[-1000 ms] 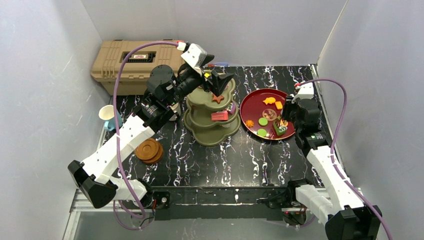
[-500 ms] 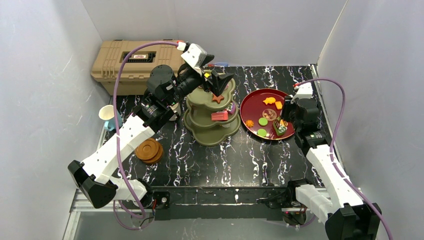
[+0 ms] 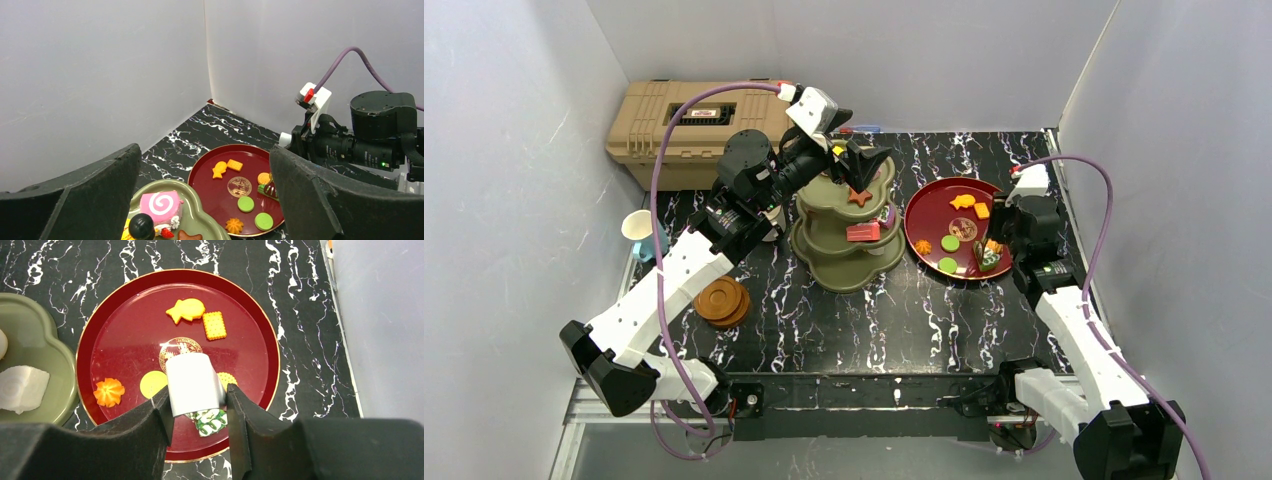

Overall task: Serve the afternoon tea
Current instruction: Pick up the desert from the tray, then place the desert on the desert table.

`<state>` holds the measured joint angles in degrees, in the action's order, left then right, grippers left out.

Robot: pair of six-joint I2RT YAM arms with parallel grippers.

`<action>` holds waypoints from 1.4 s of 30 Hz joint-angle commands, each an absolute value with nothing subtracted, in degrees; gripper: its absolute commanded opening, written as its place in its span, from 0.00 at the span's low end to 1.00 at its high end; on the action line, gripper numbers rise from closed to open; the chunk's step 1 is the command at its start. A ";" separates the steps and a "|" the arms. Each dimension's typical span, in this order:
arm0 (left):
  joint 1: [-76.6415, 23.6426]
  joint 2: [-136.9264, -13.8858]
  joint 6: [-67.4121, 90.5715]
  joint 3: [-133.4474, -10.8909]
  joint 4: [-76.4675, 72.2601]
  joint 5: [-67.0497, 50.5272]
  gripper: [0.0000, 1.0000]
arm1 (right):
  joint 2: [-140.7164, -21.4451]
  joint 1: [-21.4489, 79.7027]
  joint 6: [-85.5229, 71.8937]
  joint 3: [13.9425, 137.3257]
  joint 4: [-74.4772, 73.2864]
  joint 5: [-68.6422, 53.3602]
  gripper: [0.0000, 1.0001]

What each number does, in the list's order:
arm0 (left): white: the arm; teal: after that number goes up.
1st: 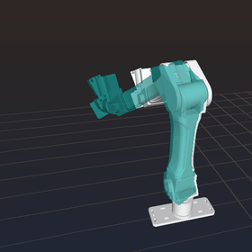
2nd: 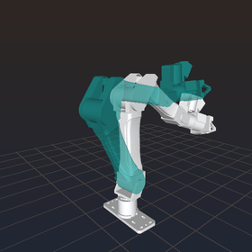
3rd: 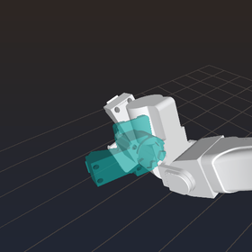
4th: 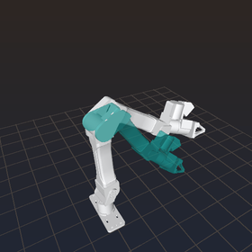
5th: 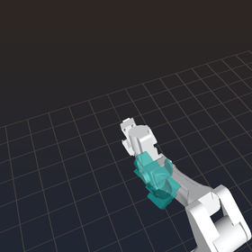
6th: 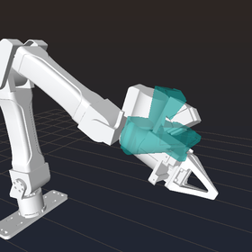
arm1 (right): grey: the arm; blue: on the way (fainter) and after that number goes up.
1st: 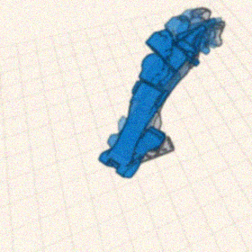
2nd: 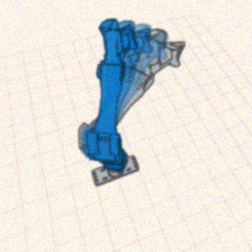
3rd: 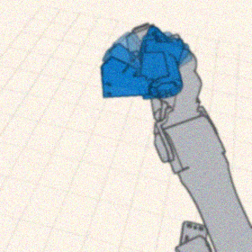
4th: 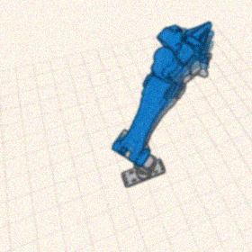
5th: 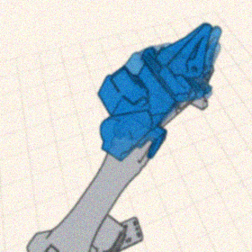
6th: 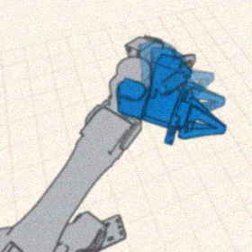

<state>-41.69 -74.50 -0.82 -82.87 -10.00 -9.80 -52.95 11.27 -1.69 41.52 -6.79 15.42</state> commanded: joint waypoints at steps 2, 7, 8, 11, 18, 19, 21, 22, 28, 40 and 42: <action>-41.30 -72.95 -0.44 -83.17 -10.37 -9.42 0.98 | -53.00 11.34 -3.67 44.13 -5.89 15.80 0.16; -41.21 -72.78 -0.44 -83.10 -10.37 -9.41 0.98 | -52.05 11.34 -4.36 45.66 -7.58 15.05 0.01; -41.22 -72.77 -0.44 -83.02 -10.37 -9.40 0.98 | -51.69 11.34 -4.61 46.18 -7.87 14.66 0.01; -41.17 -72.92 -0.44 -83.05 -10.37 -9.32 0.98 | -50.38 11.36 -5.15 47.22 -8.06 13.32 0.01; -41.13 -73.04 -0.43 -83.28 -10.37 -9.20 0.98 | -49.22 11.35 -6.59 51.46 -9.09 11.92 0.01; -41.13 -72.97 -0.44 -83.37 -10.37 -8.98 0.98 | -49.12 11.34 -6.87 52.21 -9.56 11.30 0.01; -41.03 -72.79 -0.51 -83.27 -10.37 -8.35 0.98 | -48.75 11.34 -8.17 53.37 -10.41 9.58 0.01; -40.88 -72.58 -0.60 -83.17 -10.37 -8.15 0.98 | -48.56 11.34 -8.68 53.82 -10.68 8.04 0.01; -40.59 -71.27 -0.70 -81.96 -10.37 -7.54 0.98 | -47.73 11.54 -14.42 55.28 -15.25 -3.43 0.01; -40.40 -70.17 -1.01 -81.81 -9.21 -7.04 0.98 | -48.11 24.94 -22.23 49.40 -5.67 2.15 0.01; -40.41 -70.02 -1.05 -81.65 -8.89 -6.88 0.98 | -50.09 30.38 -21.62 49.41 -4.88 6.44 0.01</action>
